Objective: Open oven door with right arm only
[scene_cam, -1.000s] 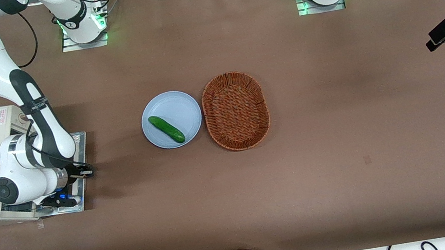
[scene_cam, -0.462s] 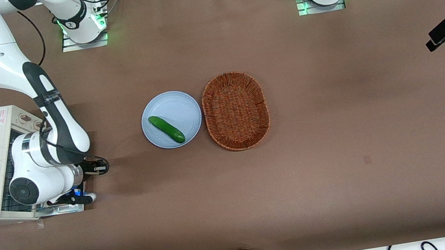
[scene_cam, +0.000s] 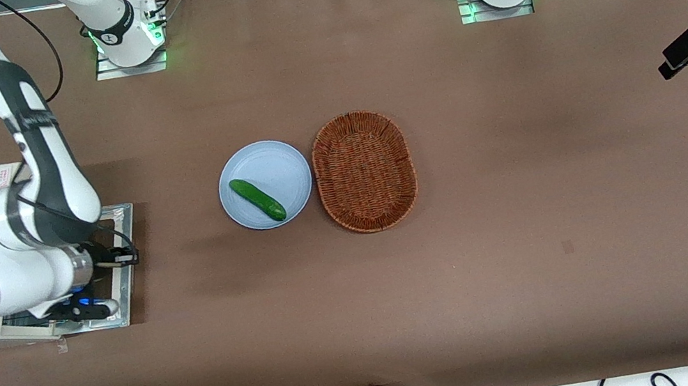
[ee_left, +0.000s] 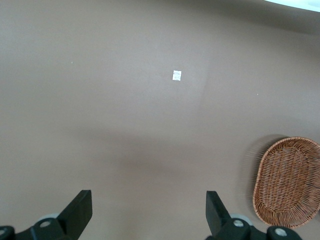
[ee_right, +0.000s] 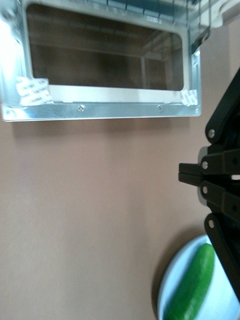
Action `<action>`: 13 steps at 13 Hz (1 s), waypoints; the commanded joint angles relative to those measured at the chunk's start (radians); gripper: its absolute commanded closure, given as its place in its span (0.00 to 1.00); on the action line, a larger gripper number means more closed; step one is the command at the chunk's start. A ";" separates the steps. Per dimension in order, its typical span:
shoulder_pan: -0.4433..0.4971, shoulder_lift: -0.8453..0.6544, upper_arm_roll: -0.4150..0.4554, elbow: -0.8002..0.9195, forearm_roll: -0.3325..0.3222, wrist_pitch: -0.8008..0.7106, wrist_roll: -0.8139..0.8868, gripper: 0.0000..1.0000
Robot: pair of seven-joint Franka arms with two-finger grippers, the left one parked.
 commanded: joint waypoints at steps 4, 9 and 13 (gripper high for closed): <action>-0.007 -0.214 -0.014 -0.019 -0.023 -0.150 -0.078 0.21; -0.007 -0.340 -0.049 -0.021 -0.024 -0.255 -0.110 0.00; -0.006 -0.464 -0.065 -0.039 -0.034 -0.304 -0.110 0.00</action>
